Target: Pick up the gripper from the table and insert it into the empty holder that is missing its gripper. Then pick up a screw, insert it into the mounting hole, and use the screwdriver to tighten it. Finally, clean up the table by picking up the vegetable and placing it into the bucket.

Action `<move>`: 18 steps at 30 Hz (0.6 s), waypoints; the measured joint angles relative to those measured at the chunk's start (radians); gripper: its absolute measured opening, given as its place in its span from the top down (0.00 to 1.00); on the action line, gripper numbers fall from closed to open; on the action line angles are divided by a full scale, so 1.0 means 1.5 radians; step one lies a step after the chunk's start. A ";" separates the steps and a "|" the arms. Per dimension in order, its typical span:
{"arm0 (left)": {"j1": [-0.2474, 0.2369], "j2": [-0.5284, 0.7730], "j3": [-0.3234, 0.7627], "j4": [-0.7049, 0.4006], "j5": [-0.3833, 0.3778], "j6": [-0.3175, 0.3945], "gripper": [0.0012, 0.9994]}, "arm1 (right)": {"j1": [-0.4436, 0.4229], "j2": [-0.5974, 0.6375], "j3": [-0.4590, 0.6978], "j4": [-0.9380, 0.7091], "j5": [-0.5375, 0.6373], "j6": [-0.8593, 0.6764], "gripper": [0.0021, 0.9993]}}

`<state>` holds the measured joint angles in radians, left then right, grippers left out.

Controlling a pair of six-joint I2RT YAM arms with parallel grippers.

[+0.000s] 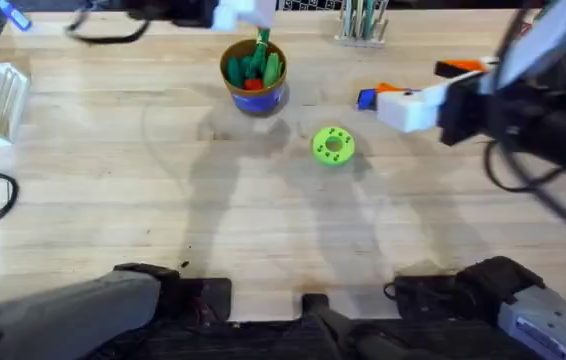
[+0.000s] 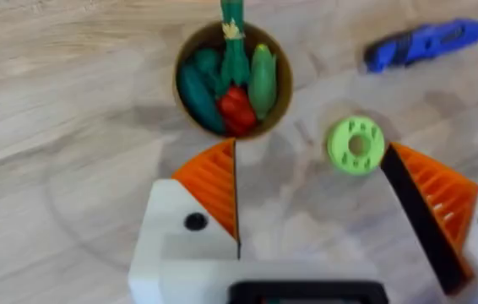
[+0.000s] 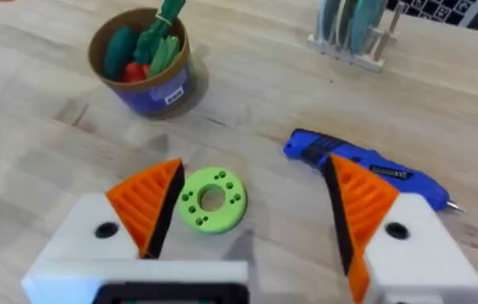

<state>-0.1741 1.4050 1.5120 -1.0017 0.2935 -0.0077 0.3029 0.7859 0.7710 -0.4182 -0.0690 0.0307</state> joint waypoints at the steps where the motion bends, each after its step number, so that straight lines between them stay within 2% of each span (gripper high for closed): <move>1: 0.000 -0.021 0.000 -0.024 0.000 0.019 0.01 | 0.000 -0.008 0.019 -0.036 0.000 0.000 0.01; 5: 0.000 -0.084 0.000 -0.094 -0.001 0.067 0.01 | 0.000 -0.024 0.096 -0.200 0.000 0.000 0.01; 10: 0.000 -0.138 0.000 -0.149 -0.001 0.090 0.01 | 0.000 -0.024 0.178 -0.362 0.000 0.000 0.01; 13: 0.000 -0.167 0.000 -0.164 -0.001 0.096 0.01 | 0.000 -0.026 0.209 -0.400 0.000 0.000 0.01; 18: 0.000 -0.197 0.000 -0.165 -0.021 0.102 0.01 | 0.000 -0.027 0.216 -0.406 0.000 0.000 0.01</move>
